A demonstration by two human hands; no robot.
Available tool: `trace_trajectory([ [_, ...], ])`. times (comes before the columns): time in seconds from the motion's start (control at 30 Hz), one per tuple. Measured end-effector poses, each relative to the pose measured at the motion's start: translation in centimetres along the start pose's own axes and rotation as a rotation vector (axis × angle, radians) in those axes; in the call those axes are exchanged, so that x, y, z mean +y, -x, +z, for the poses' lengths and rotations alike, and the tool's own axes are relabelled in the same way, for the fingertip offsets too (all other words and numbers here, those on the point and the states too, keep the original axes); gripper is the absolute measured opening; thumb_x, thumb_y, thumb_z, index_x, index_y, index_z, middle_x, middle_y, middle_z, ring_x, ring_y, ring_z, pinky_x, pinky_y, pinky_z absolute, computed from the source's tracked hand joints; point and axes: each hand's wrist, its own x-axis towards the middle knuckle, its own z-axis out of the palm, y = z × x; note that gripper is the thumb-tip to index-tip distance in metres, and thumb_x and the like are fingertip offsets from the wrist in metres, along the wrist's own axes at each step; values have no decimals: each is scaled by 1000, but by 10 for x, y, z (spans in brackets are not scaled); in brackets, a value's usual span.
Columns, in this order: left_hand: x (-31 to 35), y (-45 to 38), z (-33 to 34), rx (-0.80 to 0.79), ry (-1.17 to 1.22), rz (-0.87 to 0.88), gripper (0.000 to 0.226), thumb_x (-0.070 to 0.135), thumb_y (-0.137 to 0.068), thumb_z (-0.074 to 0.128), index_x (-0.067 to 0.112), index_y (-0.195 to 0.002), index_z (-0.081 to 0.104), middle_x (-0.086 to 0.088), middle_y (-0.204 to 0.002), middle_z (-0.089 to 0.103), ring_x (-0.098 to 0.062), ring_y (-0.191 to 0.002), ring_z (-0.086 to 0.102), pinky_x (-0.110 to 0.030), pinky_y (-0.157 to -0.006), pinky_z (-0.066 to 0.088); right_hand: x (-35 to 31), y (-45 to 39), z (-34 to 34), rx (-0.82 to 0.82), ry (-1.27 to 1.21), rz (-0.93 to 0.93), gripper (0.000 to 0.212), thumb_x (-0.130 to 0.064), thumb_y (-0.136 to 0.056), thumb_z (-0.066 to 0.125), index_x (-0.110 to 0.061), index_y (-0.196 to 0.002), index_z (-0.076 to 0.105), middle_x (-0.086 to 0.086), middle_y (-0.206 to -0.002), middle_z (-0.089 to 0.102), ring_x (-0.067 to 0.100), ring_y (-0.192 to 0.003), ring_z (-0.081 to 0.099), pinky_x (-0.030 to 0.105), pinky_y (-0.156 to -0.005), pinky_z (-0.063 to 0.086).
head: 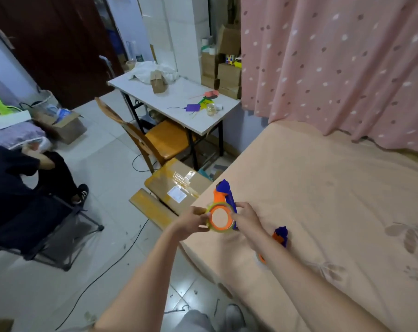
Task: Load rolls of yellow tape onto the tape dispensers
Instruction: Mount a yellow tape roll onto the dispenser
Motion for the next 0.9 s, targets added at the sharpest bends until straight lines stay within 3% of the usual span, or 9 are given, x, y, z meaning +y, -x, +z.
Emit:
trace_trajectory([
  [0.13,9,-29,-21,-89,-22,-28,25,10,-104,52,-4,-124,57,-19,-115,60,-27,-107,60,-40,-97,55,-4,-20,5,3,-48,65,33,-12,-92,65,-25,-120,54,10,-124,64,29,-105,68,45,-84,61],
  [0.27,14,-57,-39,-162,-41,-43,20,11,-105,49,-2,-119,57,-18,-115,59,-26,-103,61,-41,-98,54,-5,-32,18,67,-110,90,30,-10,-96,63,-17,-123,52,14,-121,66,27,-93,67,39,-75,59],
  [0.37,11,-77,-55,-231,-32,-100,27,11,-105,51,-6,-125,57,-19,-117,62,-29,-108,61,-42,-101,52,-4,-39,30,107,-112,107,31,-11,-98,62,-11,-128,53,7,-112,67,21,-87,66,31,-68,55],
  [0.5,2,-100,-66,-307,-72,-170,19,10,-105,50,-1,-117,60,-18,-112,58,-28,-106,58,-41,-102,51,6,-48,48,154,-40,148,32,-12,-98,60,-11,-129,52,8,-122,63,20,-89,66,28,-64,53],
  [0.63,-12,-122,-68,-308,-79,-214,16,6,-103,52,1,-116,60,-19,-108,57,-29,-102,55,-44,-104,48,21,-54,62,229,-49,201,26,-6,-97,58,-13,-121,53,8,-112,66,21,-84,65,35,-67,55],
  [0.77,-30,-140,-62,-227,-100,-230,29,3,-99,58,-10,-126,58,-19,-106,61,-27,-97,56,-39,-93,49,34,-60,73,269,-26,254,21,1,-88,54,-18,-91,62,12,-94,69,24,-79,60,36,-65,50],
  [0.9,-50,-153,-55,-176,-156,-240,28,3,-98,61,-18,-116,63,-15,-85,57,-22,-78,50,-32,-73,45,46,-71,80,312,45,318,15,2,-87,51,-5,-93,64,12,-85,64,25,-75,58,28,-59,46],
])
